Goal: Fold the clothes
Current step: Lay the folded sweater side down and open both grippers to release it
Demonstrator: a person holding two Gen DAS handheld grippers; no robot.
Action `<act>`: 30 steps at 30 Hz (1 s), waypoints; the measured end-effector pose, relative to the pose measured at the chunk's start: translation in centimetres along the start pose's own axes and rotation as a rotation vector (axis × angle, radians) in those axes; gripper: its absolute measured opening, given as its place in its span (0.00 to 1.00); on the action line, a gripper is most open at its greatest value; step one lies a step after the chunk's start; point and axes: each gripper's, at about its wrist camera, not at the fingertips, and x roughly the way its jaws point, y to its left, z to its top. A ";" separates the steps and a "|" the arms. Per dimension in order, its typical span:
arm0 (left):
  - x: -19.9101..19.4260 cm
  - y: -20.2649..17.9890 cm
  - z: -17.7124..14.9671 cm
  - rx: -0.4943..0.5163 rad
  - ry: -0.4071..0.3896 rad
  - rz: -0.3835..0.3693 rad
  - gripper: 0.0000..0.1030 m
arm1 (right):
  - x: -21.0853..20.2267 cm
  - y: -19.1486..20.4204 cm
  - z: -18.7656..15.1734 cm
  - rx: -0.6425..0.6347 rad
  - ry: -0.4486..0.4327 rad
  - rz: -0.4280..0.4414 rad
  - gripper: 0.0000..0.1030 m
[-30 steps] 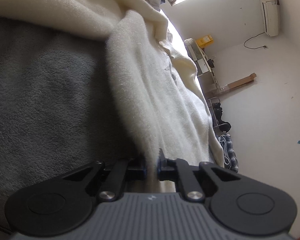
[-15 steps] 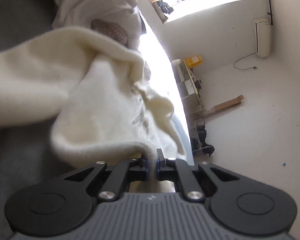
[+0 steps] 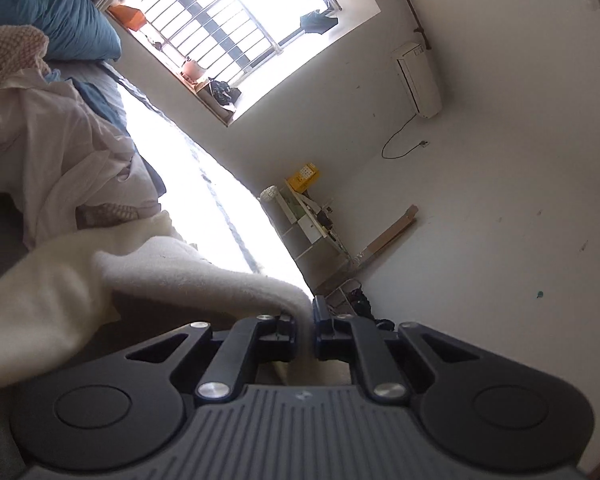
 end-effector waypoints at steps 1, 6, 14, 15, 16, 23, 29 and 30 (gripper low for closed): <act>-0.7 1.1 -1.9 -0.022 0.027 0.017 0.08 | -0.9 -1.2 -1.8 0.013 0.028 -0.022 0.06; -1.0 7.0 -10.5 -0.112 0.158 0.143 0.08 | -2.8 -7.5 -10.7 0.132 0.188 -0.200 0.06; -1.7 10.8 -15.0 -0.159 0.169 0.209 0.08 | -5.2 -10.2 -16.3 0.177 0.216 -0.294 0.06; -1.8 10.9 -15.5 -0.149 0.176 0.220 0.08 | -5.3 -10.2 -16.6 0.162 0.221 -0.306 0.06; -1.9 10.8 -16.1 -0.144 0.185 0.232 0.08 | -5.3 -10.3 -16.9 0.155 0.229 -0.321 0.06; -3.2 9.5 -17.4 -0.094 0.191 0.259 0.07 | -7.1 -10.8 -18.0 0.155 0.231 -0.335 0.05; -2.8 11.2 -19.5 -0.100 0.248 0.327 0.07 | -7.0 -13.2 -19.8 0.177 0.274 -0.409 0.05; -2.6 11.6 -19.9 -0.096 0.257 0.342 0.08 | -6.9 -13.7 -20.2 0.180 0.284 -0.426 0.05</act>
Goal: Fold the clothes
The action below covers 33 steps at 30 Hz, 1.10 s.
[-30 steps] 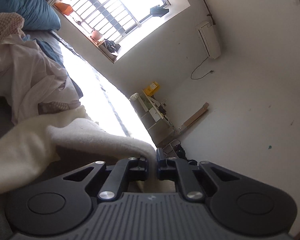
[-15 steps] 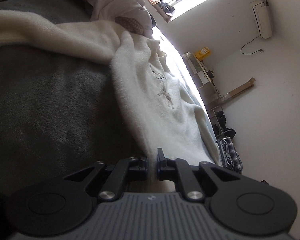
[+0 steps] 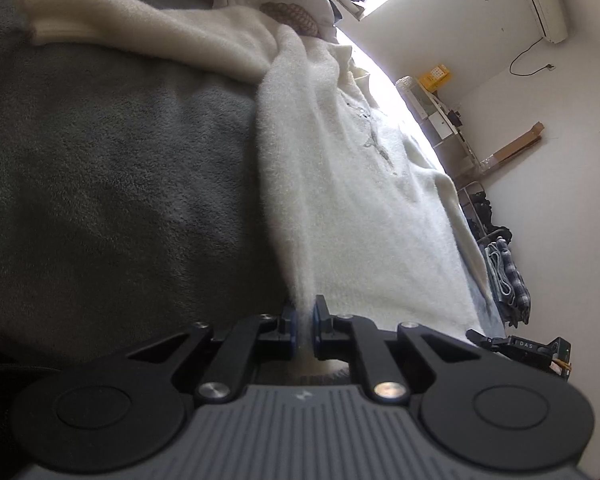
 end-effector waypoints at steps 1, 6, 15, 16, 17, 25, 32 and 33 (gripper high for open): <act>0.3 0.2 -0.2 0.005 0.008 0.012 0.08 | 0.3 -0.3 -0.3 -0.007 0.007 -0.021 0.06; 0.0 0.7 -1.1 0.055 0.074 0.074 0.23 | -1.1 -0.6 -0.7 -0.047 -0.023 -0.073 0.11; -4.0 -2.4 1.5 0.228 -0.096 0.159 0.49 | -5.8 2.9 0.0 -0.259 -0.239 -0.184 0.17; -3.6 -3.2 2.0 0.256 -0.112 0.157 0.49 | -5.3 3.9 0.2 -0.298 -0.254 -0.162 0.17; -2.9 -4.2 2.3 0.283 -0.121 0.152 0.50 | -4.7 4.8 0.4 -0.337 -0.269 -0.139 0.17; 3.1 -5.8 1.0 0.334 -0.096 0.163 0.53 | 4.0 7.8 -0.9 -0.552 -0.156 -0.198 0.17; -2.8 -1.3 2.8 0.114 -0.237 0.045 0.61 | 4.1 9.2 -0.8 -0.539 -0.151 -0.246 0.17; -3.8 -0.2 3.4 0.082 -0.276 0.071 0.64 | 4.2 10.1 -0.7 -0.548 -0.165 -0.232 0.17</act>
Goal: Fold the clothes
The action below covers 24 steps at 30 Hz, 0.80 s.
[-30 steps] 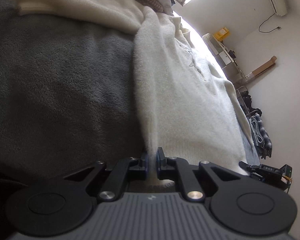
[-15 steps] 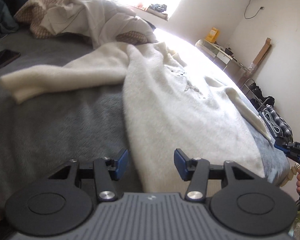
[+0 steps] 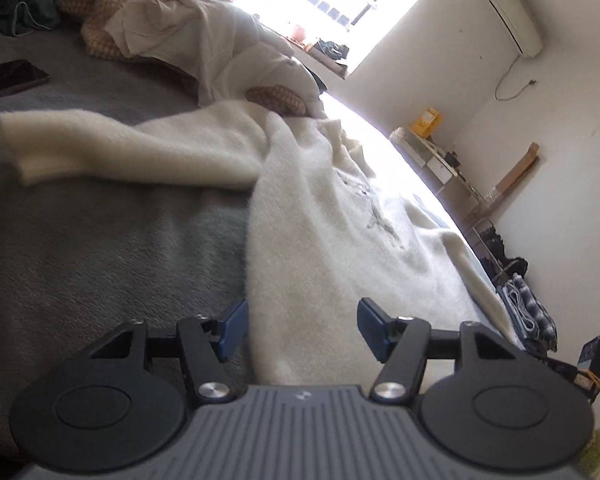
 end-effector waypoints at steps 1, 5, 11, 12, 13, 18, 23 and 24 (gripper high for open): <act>-0.8 1.2 0.7 -0.030 -0.037 0.033 0.64 | 0.2 0.8 0.4 -0.002 -0.012 0.023 0.17; -3.7 5.9 3.5 -0.151 -0.183 0.161 0.69 | 2.4 4.4 1.0 -0.021 -0.005 0.116 0.22; -4.2 12.2 5.3 -0.256 -0.252 0.253 0.75 | 7.0 9.5 0.3 -0.046 0.073 0.171 0.22; -4.0 12.9 5.4 -0.259 -0.255 0.245 0.78 | 7.4 10.1 0.1 -0.045 0.081 0.178 0.22; -3.7 13.5 5.4 -0.260 -0.258 0.229 0.78 | 7.8 10.7 0.0 -0.045 0.089 0.184 0.23; -2.1 13.6 5.0 -0.126 -0.299 0.096 0.82 | 8.5 12.1 -0.7 -0.054 0.109 0.165 0.24; -0.9 11.5 4.2 0.036 -0.300 -0.032 0.77 | 8.4 12.0 -0.7 -0.056 0.113 0.134 0.24; -0.7 11.7 4.4 0.018 -0.303 -0.036 0.75 | 8.3 11.9 -0.6 -0.056 0.112 0.126 0.24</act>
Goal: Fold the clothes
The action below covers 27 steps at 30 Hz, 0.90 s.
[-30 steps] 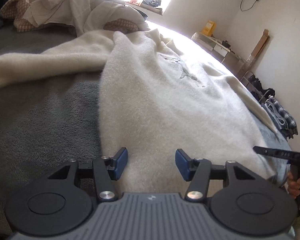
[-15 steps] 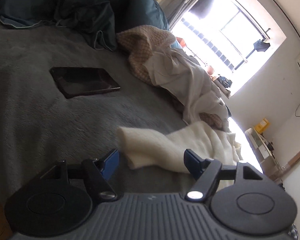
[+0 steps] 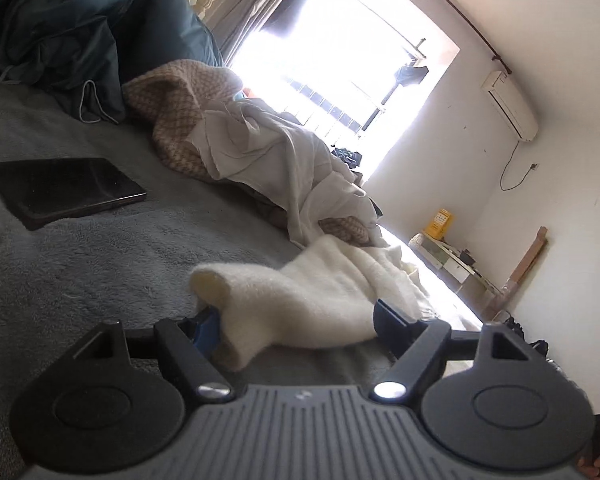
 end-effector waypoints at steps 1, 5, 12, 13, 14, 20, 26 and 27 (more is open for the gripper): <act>0.2 0.2 0.1 -0.018 -0.004 -0.001 0.73 | 0.0 -0.1 0.0 0.003 0.000 -0.006 0.24; 0.6 1.4 0.9 -0.131 -0.029 -0.033 0.27 | -0.1 -0.3 -0.1 0.016 0.000 -0.015 0.24; -0.9 1.7 6.8 -0.205 -0.127 -0.034 0.03 | 0.1 -0.3 -0.4 0.023 0.002 -0.025 0.25; -1.2 1.7 8.4 -0.203 -0.145 -0.026 0.03 | 0.2 -0.3 -0.4 0.024 0.003 -0.025 0.25; -1.6 1.6 10.1 -0.191 -0.169 -0.007 0.03 | 0.2 -0.4 -0.4 0.025 0.004 -0.024 0.25; -3.9 0.9 18.5 -0.093 -0.281 0.122 0.02 | 0.4 -0.7 -0.4 0.040 0.005 -0.019 0.25; -2.8 1.6 21.7 -0.016 -0.186 0.289 0.02 | 0.6 -1.0 -0.5 0.047 0.002 -0.014 0.26; -2.3 1.5 21.8 0.014 -0.155 0.322 0.03 | 0.6 -1.0 -0.5 0.046 0.003 -0.014 0.26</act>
